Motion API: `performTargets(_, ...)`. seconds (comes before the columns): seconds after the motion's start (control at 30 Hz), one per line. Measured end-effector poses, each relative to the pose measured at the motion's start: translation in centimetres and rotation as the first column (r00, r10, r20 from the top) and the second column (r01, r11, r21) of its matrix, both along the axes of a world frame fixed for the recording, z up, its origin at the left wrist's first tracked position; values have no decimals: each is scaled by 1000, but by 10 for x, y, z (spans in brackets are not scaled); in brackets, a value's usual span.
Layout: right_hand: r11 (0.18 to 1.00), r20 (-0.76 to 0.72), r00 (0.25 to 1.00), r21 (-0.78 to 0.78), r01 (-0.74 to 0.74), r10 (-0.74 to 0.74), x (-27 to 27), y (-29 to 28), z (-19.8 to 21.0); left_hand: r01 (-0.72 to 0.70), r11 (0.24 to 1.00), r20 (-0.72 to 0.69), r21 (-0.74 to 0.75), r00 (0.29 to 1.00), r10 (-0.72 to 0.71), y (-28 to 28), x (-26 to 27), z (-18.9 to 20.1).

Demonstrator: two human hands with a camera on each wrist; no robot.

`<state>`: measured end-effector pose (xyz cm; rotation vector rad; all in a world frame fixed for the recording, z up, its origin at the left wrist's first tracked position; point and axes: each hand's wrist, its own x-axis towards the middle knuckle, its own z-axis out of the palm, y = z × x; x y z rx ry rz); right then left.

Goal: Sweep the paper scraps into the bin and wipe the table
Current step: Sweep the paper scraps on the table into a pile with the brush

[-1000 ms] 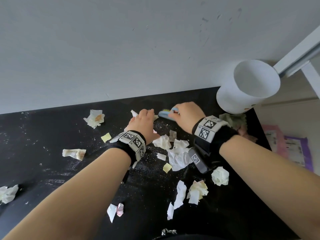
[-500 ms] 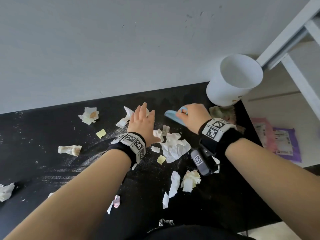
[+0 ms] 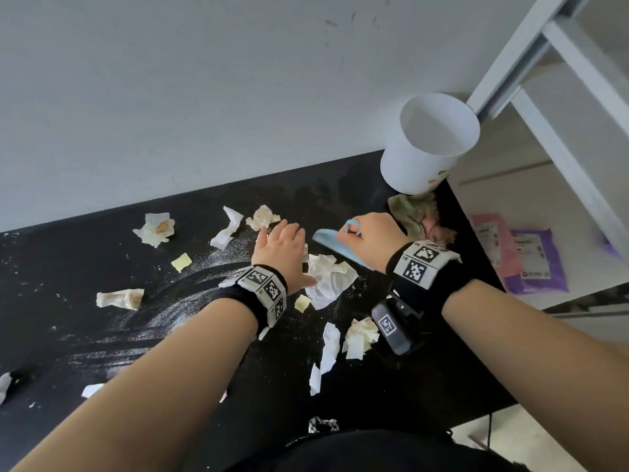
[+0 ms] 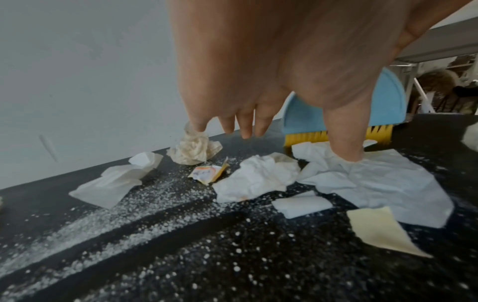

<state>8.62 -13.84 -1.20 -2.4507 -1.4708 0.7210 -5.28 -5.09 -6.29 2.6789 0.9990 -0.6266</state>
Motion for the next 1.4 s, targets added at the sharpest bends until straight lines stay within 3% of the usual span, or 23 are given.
performTargets(0.1, 988, -82, 990, 91, 123, -116, 7, -6, 7, 20, 1000, 2, -12, 1000, -20, -5, 0, -1)
performTargets(0.2, 977, 99, 975, 98, 187, -197, 23, -16, 11, 40, 999, 5, -11, 999, -40, -11, -2, -2)
performTargets(0.3, 981, 162, 968, 41, 188, -193, 20, -25, 6, 57, 998, 10, -23, 998, -56, -17, -2, -4)
performTargets(0.4, 995, 67, 993, 5, 101, -101, -2, -28, -9, 82, 996, 2, -23, 997, -82, -22, -2, -6)
performTargets(0.5, 983, -58, 986, 85, 162, -157, -7, -31, -2, 85, 996, 5, -34, 996, -85, -27, -2, -8)
performTargets(0.67, 959, 141, 951, 108, 263, -276, 16, -49, 11, 106, 994, 27, -24, 994, -105, -37, -8, -10)
performTargets(0.9, 987, 18, 988, 39, 154, -155, -26, -50, -11, 114, 993, -21, -13, 993, -115, -49, -19, -13)
performTargets(1.0, 964, -60, 974, 144, 223, -217, -25, -52, -1, 123, 992, -14, -4, 992, -123, -52, -22, -12)
performTargets(1.07, 938, -14, 958, 199, 285, -288, -13, -62, 10, 145, 989, -9, 7, 989, -145, -55, -23, -11)
performTargets(1.23, 894, 145, 883, 113, 433, -446, 0, -100, 13, 183, 983, 16, 18, 983, -183, -70, -21, -12)
performTargets(1.4, 889, 41, 889, 66, 452, -455, -39, -105, -5, 211, 977, 18, 17, 977, -212, -77, -30, -15)
